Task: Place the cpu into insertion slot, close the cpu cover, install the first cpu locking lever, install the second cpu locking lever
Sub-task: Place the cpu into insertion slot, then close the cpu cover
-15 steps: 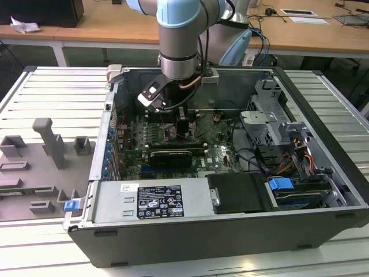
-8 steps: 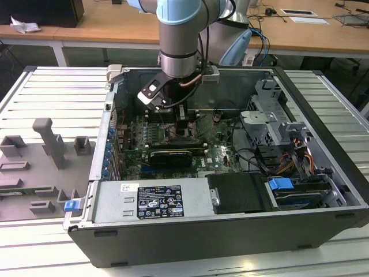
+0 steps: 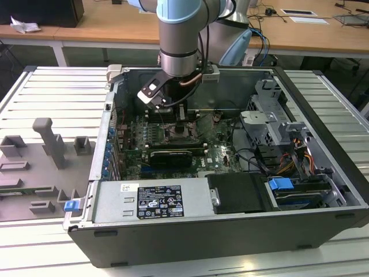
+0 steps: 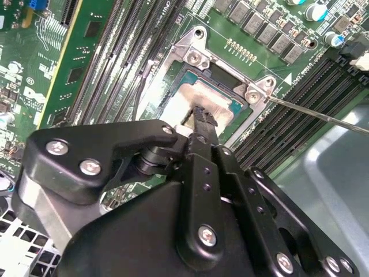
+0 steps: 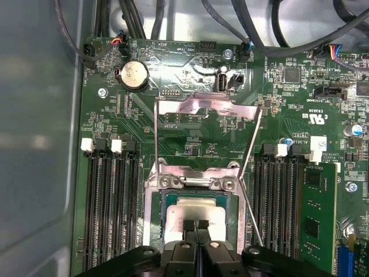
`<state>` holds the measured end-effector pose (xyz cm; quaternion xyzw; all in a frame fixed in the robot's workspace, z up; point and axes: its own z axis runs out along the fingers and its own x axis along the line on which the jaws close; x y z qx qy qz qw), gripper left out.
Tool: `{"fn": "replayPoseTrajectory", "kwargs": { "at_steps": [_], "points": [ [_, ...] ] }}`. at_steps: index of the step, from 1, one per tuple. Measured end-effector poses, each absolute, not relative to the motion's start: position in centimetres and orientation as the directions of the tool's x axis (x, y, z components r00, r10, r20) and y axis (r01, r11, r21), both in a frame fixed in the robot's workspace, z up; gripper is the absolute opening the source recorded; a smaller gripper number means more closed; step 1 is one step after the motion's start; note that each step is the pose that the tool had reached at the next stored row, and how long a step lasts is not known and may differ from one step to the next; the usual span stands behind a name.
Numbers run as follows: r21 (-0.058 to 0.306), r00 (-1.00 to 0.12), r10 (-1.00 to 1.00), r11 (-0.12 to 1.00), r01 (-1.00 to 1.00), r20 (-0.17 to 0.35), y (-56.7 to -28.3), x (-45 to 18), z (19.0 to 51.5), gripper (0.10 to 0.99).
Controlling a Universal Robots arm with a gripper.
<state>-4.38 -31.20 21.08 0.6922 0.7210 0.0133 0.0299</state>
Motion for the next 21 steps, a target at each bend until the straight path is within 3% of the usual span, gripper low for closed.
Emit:
{"fn": "replayPoseTrajectory", "kwargs": {
  "at_steps": [21],
  "points": [
    [0.061,-0.04,0.999,0.041,0.997,-0.025,-31.2,-4.38,21.36,0.106]
  ]
}}
